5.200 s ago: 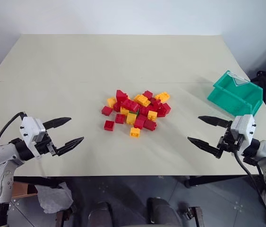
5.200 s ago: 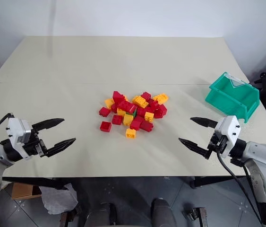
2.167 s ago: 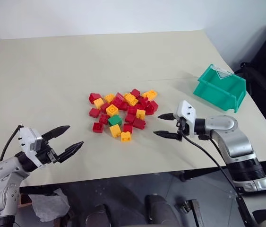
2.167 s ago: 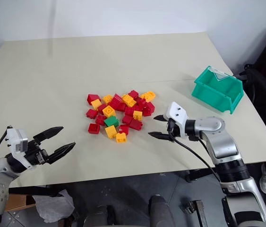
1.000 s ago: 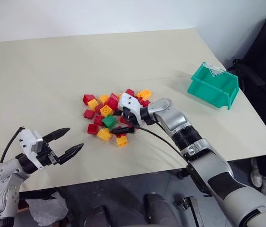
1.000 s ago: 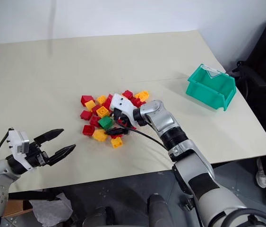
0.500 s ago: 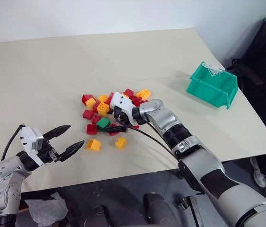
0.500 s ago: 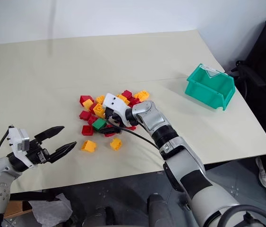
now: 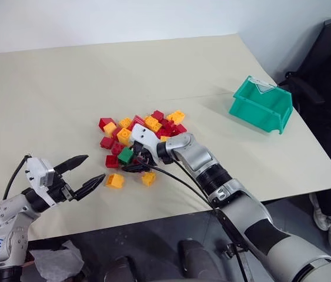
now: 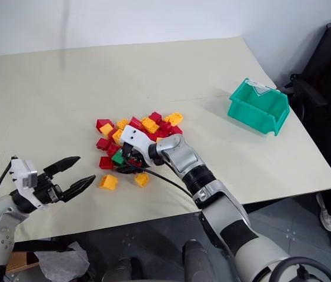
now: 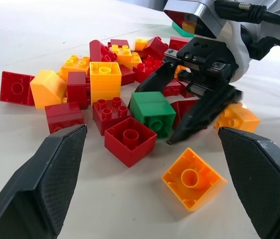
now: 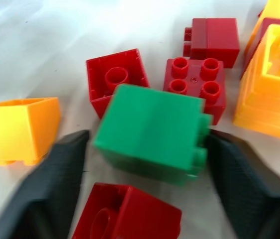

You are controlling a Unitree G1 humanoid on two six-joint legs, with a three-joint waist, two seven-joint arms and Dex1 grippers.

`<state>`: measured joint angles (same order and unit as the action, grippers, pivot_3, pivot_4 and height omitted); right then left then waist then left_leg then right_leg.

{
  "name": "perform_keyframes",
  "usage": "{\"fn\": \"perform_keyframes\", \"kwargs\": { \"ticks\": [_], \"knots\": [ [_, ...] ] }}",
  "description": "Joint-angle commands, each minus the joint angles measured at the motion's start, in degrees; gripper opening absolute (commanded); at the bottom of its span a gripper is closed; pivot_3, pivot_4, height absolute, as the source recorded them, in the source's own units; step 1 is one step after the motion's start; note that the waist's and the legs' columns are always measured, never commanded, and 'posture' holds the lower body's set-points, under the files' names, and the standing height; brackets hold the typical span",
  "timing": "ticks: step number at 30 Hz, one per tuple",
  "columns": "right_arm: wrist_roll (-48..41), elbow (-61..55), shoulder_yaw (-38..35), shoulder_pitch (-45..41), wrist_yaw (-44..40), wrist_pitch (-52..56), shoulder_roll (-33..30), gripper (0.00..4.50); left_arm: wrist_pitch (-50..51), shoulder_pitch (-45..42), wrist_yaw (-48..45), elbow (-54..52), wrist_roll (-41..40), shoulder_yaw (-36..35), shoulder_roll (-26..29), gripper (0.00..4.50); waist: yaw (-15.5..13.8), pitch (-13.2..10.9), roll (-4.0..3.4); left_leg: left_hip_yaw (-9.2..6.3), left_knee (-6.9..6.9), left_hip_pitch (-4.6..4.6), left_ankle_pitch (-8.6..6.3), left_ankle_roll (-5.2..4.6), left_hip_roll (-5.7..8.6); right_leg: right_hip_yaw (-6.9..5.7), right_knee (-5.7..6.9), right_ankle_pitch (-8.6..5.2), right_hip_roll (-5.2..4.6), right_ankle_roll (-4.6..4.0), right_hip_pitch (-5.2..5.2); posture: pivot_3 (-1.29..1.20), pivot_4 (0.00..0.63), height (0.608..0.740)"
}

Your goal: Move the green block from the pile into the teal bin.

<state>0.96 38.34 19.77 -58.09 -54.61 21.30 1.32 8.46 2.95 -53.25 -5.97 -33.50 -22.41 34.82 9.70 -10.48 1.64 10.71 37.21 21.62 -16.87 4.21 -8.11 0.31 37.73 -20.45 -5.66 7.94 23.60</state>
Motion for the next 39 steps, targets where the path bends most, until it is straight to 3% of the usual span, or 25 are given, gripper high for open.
{"fn": "perform_keyframes", "kwargs": {
  "ticks": [1,9,19,25,29,37,39],
  "knots": [
    [-1.9,-4.3,-1.7,0.4,0.2,0.0,0.3,2.48,-0.9,-0.1,-0.1,-0.5,0.0,-0.4,0.0,4.50,0.0,0.0,0.00,0.00,0.00,0.00,0.00,0.00,0.00,0.00,-0.01,0.00,0.00,0.00,0.00,0.00,0.150,0.740],
    [-11.4,-21.0,-11.3,4.8,-1.5,-0.9,-5.4,2.48,-0.3,-1.3,-0.6,-2.2,-0.5,1.6,-0.1,4.50,-0.5,0.0,0.01,-0.02,-0.02,0.02,0.00,0.00,0.00,0.00,-0.06,0.00,0.00,0.00,-0.02,0.00,0.150,0.740],
    [-19.1,-34.2,-31.6,14.4,9.4,-1.5,-20.6,2.48,3.8,-12.4,-0.1,-5.9,-1.7,10.6,-3.1,4.50,-3.4,0.0,0.03,-0.06,0.08,0.05,-0.02,-0.01,0.04,0.00,-0.32,0.00,0.00,0.01,-0.11,0.00,0.150,0.740],
    [-14.2,-20.9,-39.2,12.7,20.0,-6.0,-33.5,2.48,6.5,-21.1,-0.5,-4.1,-0.5,16.2,-5.4,4.50,-3.5,0.0,-0.04,-0.02,0.07,0.01,-0.01,-0.01,0.04,0.02,-0.39,0.00,0.01,0.01,-0.10,0.00,0.150,0.740],
    [-10.0,-6.3,-37.8,8.7,23.1,-11.4,-39.3,2.48,6.8,-23.9,-2.1,-2.5,-0.6,18.2,-6.8,4.50,-3.1,0.0,-0.06,0.07,0.03,-0.05,0.00,-0.02,0.05,0.06,-0.50,0.00,0.02,0.01,-0.12,0.00,0.150,0.740],
    [-5.7,17.9,-34.3,-2.0,25.3,-18.1,-41.9,2.48,5.6,-26.9,-2.2,-0.5,0.5,19.4,-9.2,4.50,-1.6,-0.1,-0.12,0.09,0.03,-0.11,0.05,-0.01,0.05,0.08,-0.50,0.01,0.02,0.02,-0.12,0.00,0.150,0.740],
    [-5.5,20.5,-33.7,-3.3,24.4,-18.3,-42.0,3.20,5.6,-26.6,-1.8,-1.0,0.6,19.2,-9.4,4.50,-1.6,-0.1,-0.12,0.08,0.01,-0.11,0.06,0.00,0.05,0.08,-0.39,0.01,0.02,0.02,-0.11,0.00,0.150,0.740]
  ]
}}
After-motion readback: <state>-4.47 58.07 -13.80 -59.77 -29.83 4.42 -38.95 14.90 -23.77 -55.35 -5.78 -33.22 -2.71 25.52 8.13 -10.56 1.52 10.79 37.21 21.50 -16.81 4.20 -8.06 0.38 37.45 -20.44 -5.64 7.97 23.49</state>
